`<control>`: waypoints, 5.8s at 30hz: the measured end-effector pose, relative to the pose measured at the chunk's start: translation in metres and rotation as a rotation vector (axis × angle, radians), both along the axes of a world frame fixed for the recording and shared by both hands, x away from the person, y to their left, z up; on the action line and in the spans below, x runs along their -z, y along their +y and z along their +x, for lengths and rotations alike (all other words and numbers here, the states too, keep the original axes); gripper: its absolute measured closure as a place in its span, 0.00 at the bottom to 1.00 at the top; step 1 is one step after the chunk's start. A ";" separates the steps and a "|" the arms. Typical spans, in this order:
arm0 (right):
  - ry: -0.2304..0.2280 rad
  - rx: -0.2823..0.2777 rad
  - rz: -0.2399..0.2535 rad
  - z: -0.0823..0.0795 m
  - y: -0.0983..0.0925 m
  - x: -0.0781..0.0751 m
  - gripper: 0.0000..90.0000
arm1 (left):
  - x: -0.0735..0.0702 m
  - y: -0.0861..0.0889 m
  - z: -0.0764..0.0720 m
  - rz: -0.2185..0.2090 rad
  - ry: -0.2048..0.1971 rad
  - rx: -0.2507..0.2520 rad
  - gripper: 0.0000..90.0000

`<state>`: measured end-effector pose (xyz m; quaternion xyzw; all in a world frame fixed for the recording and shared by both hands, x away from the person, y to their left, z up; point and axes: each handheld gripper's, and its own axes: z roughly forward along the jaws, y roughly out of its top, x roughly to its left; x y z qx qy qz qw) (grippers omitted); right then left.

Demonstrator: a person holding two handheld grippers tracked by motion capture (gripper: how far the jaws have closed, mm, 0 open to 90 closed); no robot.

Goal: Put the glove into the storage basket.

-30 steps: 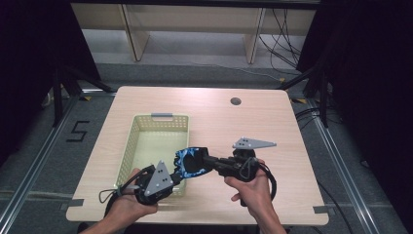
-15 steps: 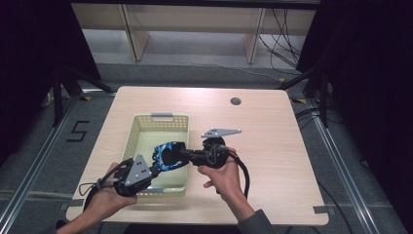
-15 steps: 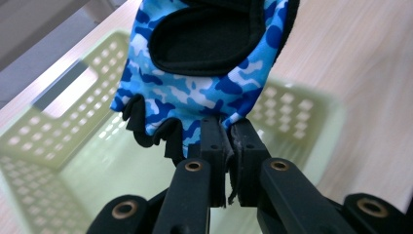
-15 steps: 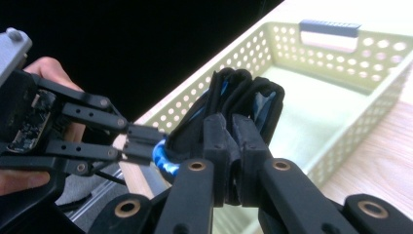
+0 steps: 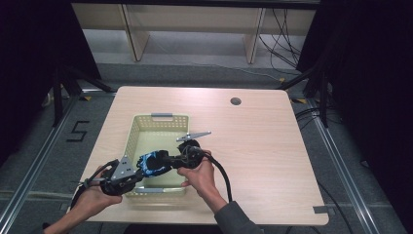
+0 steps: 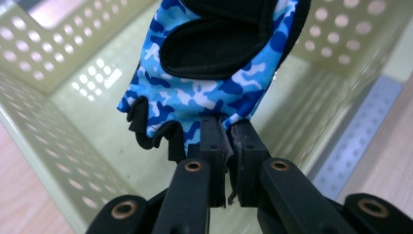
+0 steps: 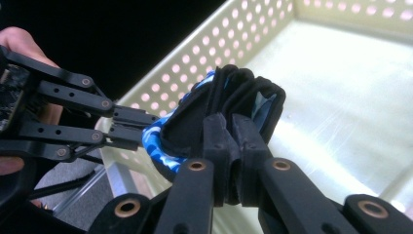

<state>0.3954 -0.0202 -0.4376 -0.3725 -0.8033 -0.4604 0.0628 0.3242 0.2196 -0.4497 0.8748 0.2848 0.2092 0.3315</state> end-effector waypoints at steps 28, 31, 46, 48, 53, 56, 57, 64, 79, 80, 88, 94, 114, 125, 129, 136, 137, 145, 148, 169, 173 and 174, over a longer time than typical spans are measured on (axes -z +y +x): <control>0.043 0.037 -0.139 -0.007 0.008 0.016 0.95 | -0.029 0.011 0.002 -0.052 0.064 -0.005 0.43; 0.042 0.022 -0.150 -0.008 0.007 0.014 0.95 | -0.032 0.012 0.000 -0.080 0.042 -0.002 0.44; -0.025 -0.025 -0.274 -0.010 0.007 0.003 0.66 | -0.028 0.005 -0.004 -0.112 0.048 0.004 0.42; -0.030 -0.013 -0.275 -0.010 0.006 -0.001 0.61 | -0.029 0.005 -0.007 -0.142 0.050 -0.003 0.41; -0.065 0.011 -0.242 -0.008 0.001 -0.008 0.58 | -0.030 0.008 -0.010 -0.169 0.040 -0.022 0.41; -0.084 0.016 -0.230 -0.006 -0.004 -0.012 0.56 | -0.031 0.007 -0.011 -0.181 0.042 -0.031 0.39; -0.087 0.020 -0.219 -0.007 -0.006 -0.013 0.55 | -0.031 0.007 -0.011 -0.179 0.038 -0.028 0.38; -0.103 0.033 -0.191 -0.008 -0.021 -0.017 0.48 | -0.027 0.004 -0.015 -0.195 0.057 -0.010 0.35; -0.150 0.089 -0.131 -0.020 -0.069 -0.026 0.45 | -0.029 -0.018 -0.030 -0.317 0.067 0.030 0.32; -0.169 0.092 -0.127 -0.022 -0.074 -0.027 0.45 | -0.030 -0.020 -0.032 -0.314 0.078 0.015 0.32; -0.193 0.126 -0.085 -0.033 -0.095 -0.030 0.42 | -0.028 -0.031 -0.037 -0.372 0.086 0.052 0.29; -0.248 0.128 -0.060 -0.041 -0.109 -0.031 0.38 | -0.023 -0.040 -0.040 -0.393 0.100 0.066 0.29; -0.239 0.163 0.009 -0.068 -0.141 -0.017 0.31 | -0.006 -0.074 -0.051 -0.394 0.120 0.154 0.22; -0.246 0.159 -0.001 -0.074 -0.152 -0.011 0.30 | -0.003 -0.077 -0.061 -0.411 0.127 0.154 0.22; -0.221 0.164 0.004 -0.079 -0.154 -0.006 0.29 | 0.001 -0.077 -0.065 -0.393 0.131 0.178 0.22; -0.208 0.146 -0.010 -0.088 -0.162 0.007 0.29 | 0.017 -0.072 -0.075 -0.382 0.177 0.179 0.21; -0.194 0.159 -0.008 -0.090 -0.163 0.008 0.29 | 0.020 -0.071 -0.076 -0.393 0.174 0.182 0.21; -0.184 0.174 -0.002 -0.103 -0.176 0.019 0.29 | 0.027 -0.056 -0.081 -0.350 0.181 0.167 0.21; -0.204 0.156 -0.024 -0.107 -0.177 0.022 0.29 | 0.032 -0.056 -0.084 -0.348 0.164 0.158 0.22; -0.197 0.130 -0.198 -0.148 -0.182 0.048 0.24 | 0.048 -0.045 -0.087 -0.263 0.142 0.137 0.21; -0.185 0.129 -0.176 -0.151 -0.185 0.049 0.23 | 0.050 -0.043 -0.084 -0.221 0.118 0.146 0.21; -0.177 0.135 -0.186 -0.153 -0.187 0.048 0.23 | 0.050 -0.044 -0.086 -0.247 0.128 0.139 0.21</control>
